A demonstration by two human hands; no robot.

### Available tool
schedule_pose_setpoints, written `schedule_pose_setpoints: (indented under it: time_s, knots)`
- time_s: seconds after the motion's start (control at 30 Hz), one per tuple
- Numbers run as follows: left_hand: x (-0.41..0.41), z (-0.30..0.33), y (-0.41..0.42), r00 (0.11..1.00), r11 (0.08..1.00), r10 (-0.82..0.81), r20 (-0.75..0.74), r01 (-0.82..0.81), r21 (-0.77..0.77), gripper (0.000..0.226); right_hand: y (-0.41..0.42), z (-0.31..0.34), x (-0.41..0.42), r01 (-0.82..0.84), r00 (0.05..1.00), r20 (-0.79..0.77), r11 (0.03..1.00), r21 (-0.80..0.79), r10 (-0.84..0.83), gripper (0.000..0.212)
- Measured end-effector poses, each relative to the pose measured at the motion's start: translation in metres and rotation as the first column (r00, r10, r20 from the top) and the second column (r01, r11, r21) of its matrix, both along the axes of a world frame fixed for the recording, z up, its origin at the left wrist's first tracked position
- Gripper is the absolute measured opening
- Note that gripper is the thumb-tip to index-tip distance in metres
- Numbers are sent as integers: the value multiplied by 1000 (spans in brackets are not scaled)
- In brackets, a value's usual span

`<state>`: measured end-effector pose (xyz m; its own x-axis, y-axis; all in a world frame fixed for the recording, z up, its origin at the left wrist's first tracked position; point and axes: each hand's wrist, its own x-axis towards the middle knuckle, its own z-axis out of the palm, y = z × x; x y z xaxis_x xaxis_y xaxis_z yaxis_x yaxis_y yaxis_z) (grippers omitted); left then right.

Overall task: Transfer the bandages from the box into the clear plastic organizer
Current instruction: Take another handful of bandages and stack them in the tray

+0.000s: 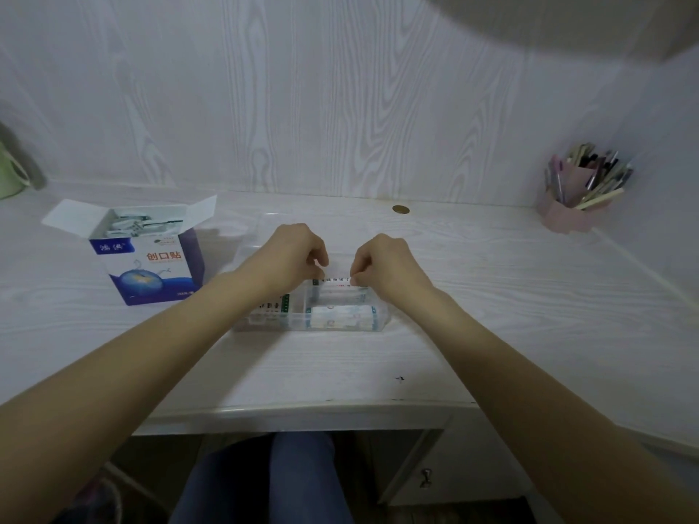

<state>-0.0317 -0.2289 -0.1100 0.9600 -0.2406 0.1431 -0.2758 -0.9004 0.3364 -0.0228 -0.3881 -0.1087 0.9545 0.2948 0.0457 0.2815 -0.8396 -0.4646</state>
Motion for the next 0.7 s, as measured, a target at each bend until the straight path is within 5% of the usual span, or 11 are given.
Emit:
schedule_pose_setpoints:
  time_s: [0.13,0.27,0.53,0.7]
  knots:
    - [4,0,-3,998,992,-68,-16,70,101,15,0,-1,0,10,998,66,996,-92,-4,5]
    - [8,2,-4,993,983,-97,-66,106,150,13,-8,4,1,102,989,118,985,-137,-86,25]
    - [12,4,-6,987,973,-114,-112,134,189,14,11,14,3,69,996,-28,899,-432,-90,16]
    - [14,4,-5,986,973,-115,-116,136,188,14,20,11,15,64,977,-143,862,-503,-156,36]
